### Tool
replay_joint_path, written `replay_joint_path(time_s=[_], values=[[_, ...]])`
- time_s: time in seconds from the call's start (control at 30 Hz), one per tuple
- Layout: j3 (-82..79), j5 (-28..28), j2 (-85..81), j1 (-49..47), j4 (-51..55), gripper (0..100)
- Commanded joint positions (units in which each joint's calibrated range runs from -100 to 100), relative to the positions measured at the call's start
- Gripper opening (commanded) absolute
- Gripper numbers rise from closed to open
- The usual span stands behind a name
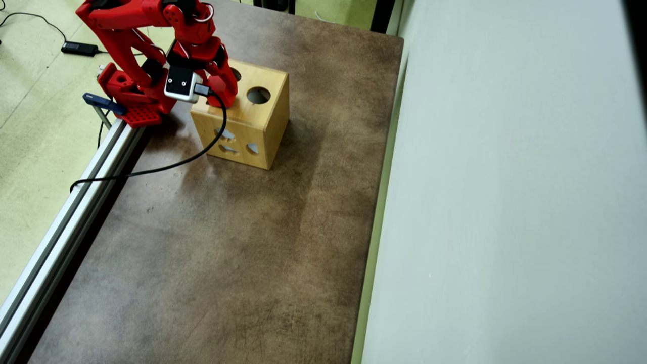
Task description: Pick and place the red cube on the square hole
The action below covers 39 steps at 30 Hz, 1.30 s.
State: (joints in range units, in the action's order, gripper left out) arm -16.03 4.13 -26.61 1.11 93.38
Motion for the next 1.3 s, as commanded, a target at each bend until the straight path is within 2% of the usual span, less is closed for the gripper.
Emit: replay_joint_path(time_s=[0.0,0.33,1.27], values=[[0.2,-0.1,-0.2,-0.4,0.2,2],[0.1,-0.1,-0.2,-3.0,0.3,2],[-2.1,-0.1,-2.6,-2.2,2.5,2]])
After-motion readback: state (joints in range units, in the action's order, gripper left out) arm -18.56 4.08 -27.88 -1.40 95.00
